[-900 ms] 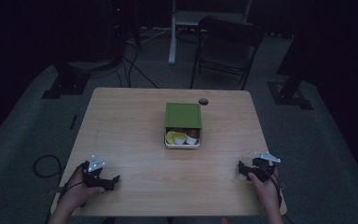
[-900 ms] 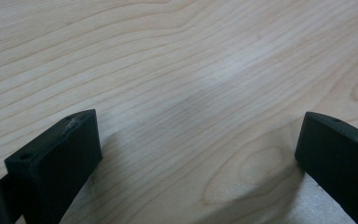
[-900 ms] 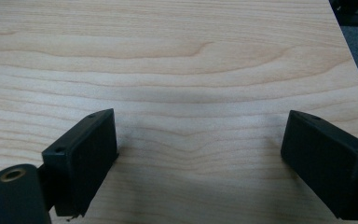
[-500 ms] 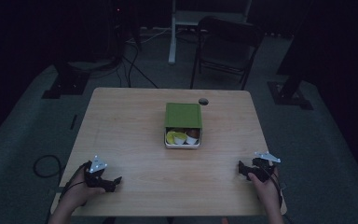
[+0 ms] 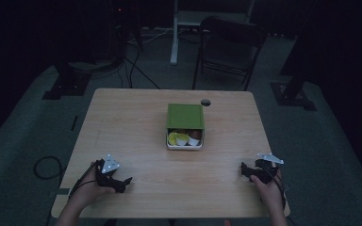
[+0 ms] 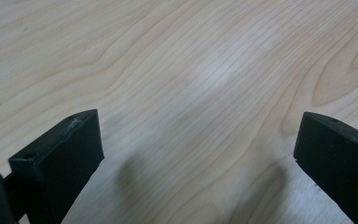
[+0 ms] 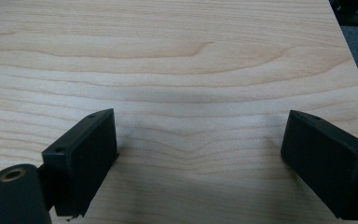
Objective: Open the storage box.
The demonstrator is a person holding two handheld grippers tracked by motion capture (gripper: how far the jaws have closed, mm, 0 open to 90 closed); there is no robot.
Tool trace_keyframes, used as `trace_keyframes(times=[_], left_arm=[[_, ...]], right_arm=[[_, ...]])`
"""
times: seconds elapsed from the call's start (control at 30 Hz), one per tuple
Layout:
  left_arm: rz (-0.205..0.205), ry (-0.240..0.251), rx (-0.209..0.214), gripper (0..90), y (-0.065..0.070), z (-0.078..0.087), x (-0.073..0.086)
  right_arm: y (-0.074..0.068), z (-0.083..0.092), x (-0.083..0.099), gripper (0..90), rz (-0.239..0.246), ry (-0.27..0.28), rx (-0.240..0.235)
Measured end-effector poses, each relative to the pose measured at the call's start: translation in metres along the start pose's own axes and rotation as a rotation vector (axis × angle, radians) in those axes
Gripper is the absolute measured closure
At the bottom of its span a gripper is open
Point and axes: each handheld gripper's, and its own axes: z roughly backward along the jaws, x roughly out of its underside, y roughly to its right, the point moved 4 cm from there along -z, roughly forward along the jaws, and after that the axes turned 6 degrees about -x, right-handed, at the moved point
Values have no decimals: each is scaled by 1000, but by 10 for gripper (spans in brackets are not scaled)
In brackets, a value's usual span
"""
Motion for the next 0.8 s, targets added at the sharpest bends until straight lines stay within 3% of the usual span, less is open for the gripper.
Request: trace_keyframes(times=[0.53,0.8], left_arm=[[-130,7,31,15,27,-12,-27],[-173,21,61,15,41,-22,-36]], right_arm=[[0,0,0,101,1,0,0],[0,0,0,101,1,0,0]])
